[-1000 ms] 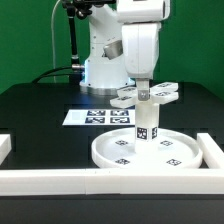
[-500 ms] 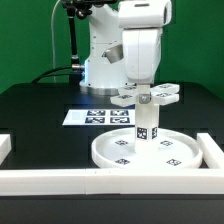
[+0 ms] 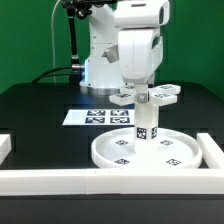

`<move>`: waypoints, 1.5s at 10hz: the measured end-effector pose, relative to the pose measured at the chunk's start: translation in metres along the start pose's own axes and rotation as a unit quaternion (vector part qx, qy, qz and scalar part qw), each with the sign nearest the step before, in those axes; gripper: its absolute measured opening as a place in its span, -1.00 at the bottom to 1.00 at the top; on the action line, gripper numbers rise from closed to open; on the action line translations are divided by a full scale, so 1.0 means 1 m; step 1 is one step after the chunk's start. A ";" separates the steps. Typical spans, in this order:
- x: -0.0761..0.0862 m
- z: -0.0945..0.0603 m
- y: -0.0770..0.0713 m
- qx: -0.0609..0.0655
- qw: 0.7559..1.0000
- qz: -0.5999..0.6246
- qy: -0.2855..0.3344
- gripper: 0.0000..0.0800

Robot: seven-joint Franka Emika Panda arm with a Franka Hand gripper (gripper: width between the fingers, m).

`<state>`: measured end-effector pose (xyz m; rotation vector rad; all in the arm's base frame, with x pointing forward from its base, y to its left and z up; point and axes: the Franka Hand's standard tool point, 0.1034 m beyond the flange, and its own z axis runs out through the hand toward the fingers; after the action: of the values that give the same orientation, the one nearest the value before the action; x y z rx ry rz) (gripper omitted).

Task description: Assemble round table

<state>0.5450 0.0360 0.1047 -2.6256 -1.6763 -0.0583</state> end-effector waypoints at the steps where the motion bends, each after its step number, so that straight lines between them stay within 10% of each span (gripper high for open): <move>1: -0.002 0.000 -0.002 0.001 0.997 0.073 0.001 0.13; 11: 0.000 0.001 -0.006 0.000 0.852 0.523 0.014 0.13; 15: 0.000 0.002 -0.004 0.015 0.690 0.723 0.038 0.13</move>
Offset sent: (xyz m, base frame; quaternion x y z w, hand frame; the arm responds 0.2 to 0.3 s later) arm -0.0165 0.0062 -0.0094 0.0173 0.0213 0.3245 0.9455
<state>0.5411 0.0378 0.1026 -2.9414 0.7223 -0.0837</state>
